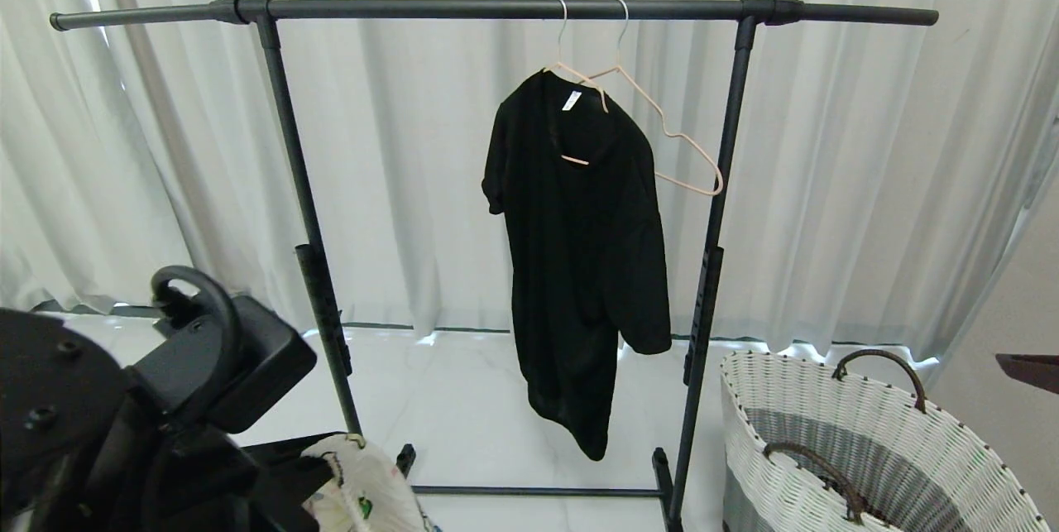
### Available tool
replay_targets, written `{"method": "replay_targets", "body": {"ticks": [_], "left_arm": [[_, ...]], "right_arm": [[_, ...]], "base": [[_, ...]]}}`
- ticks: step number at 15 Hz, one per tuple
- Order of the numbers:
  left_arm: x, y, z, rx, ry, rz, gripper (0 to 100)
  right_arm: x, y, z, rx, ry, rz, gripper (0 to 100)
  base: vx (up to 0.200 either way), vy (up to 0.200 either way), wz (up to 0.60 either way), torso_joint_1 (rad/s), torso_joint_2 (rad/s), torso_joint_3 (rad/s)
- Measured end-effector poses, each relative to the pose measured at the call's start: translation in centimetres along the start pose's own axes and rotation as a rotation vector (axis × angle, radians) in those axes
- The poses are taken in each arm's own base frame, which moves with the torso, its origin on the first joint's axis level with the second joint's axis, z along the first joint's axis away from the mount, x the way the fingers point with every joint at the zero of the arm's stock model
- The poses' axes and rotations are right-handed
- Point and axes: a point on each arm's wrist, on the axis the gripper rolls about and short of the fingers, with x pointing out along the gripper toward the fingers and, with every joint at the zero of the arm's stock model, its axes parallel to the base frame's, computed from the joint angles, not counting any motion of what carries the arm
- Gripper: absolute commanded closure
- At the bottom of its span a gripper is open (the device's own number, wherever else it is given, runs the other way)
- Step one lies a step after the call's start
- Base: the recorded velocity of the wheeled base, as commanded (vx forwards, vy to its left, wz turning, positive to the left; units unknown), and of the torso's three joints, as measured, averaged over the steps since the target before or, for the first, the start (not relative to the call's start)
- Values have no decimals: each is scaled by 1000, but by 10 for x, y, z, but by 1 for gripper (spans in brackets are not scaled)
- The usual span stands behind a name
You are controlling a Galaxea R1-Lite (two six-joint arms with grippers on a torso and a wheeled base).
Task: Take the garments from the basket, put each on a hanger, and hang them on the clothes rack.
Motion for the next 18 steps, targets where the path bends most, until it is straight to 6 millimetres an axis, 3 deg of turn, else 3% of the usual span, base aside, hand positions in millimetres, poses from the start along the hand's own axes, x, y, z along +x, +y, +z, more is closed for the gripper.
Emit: {"method": "replay_targets", "body": {"ticks": [4, 7, 11, 18], "left_arm": [[-8, 23, -17, 25, 9, 129, 100], [-17, 35, -20, 1, -11, 194, 100], [-29, 40, -21, -3, -60, 217, 100], [-40, 43, -26, 10, -105, 227, 100]], "right_arm": [[21, -1, -15, 58, -102, -119, 0], [33, -4, -11, 111, -191, -56, 0], [52, -9, -3, 153, -208, -34, 0], [59, -9, -2, 158, -193, -16, 0]], "base": [[0, 0, 0, 0, 0, 0], [0, 0, 0, 0, 0, 0], [0, 0, 0, 99, -284, -199], [0, 0, 0, 177, -457, -277]]}}
